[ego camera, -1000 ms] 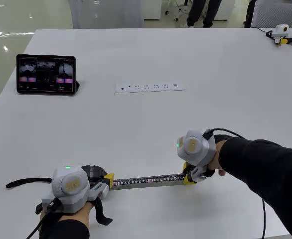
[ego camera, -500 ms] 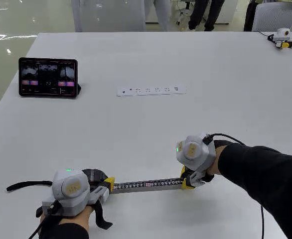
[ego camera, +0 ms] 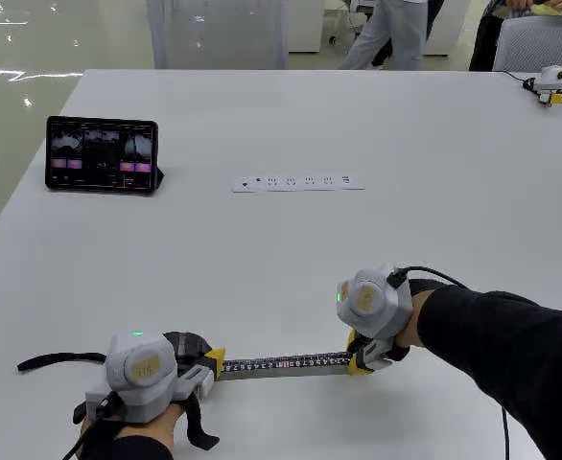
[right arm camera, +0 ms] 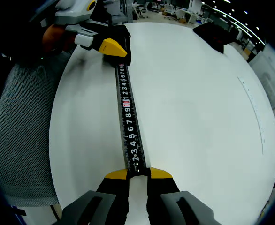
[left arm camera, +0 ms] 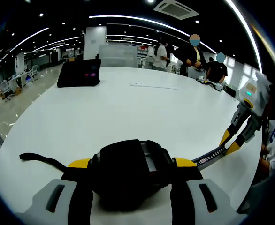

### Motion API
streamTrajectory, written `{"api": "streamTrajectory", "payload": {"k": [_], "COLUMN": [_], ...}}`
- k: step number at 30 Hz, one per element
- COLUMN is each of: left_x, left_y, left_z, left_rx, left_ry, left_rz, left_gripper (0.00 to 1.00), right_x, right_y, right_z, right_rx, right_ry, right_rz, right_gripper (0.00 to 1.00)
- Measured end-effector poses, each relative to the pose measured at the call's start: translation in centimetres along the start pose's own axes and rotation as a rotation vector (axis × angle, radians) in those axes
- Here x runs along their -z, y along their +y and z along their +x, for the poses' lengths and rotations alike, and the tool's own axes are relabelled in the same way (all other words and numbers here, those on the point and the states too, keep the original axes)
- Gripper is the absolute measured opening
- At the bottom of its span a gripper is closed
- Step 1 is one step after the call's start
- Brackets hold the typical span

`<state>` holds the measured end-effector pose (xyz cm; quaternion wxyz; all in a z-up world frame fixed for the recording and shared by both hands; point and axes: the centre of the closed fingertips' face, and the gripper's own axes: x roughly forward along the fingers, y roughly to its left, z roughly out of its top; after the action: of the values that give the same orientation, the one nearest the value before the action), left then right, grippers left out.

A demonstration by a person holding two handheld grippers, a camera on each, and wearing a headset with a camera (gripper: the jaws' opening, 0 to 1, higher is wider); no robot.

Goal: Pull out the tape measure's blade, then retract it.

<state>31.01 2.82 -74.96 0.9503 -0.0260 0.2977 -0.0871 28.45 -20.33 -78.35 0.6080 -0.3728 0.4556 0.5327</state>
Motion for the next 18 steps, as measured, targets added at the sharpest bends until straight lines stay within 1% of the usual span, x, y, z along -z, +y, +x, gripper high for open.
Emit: {"api": "streamTrajectory", "payload": {"k": [13, 15, 18], "left_x": [0.0, 0.0, 0.0], "left_y": [-0.1, -0.1, -0.1], "left_z": [0.0, 0.0, 0.0], "left_rx": [0.0, 0.0, 0.0], "left_ry": [0.0, 0.002, 0.002], "left_rz": [0.0, -0.001, -0.001], "left_gripper": [0.63, 0.63, 0.63], "right_x": [-0.9, -1.1, -1.3], "right_y": [0.1, 0.1, 0.1], "right_z": [0.3, 0.4, 0.4], "right_rx": [0.0, 0.0, -0.001], "right_ry": [-0.01, -0.007, -0.009], "right_rz": [0.007, -0.006, 0.002], "right_gripper": [0.1, 0.1, 0.1]}}
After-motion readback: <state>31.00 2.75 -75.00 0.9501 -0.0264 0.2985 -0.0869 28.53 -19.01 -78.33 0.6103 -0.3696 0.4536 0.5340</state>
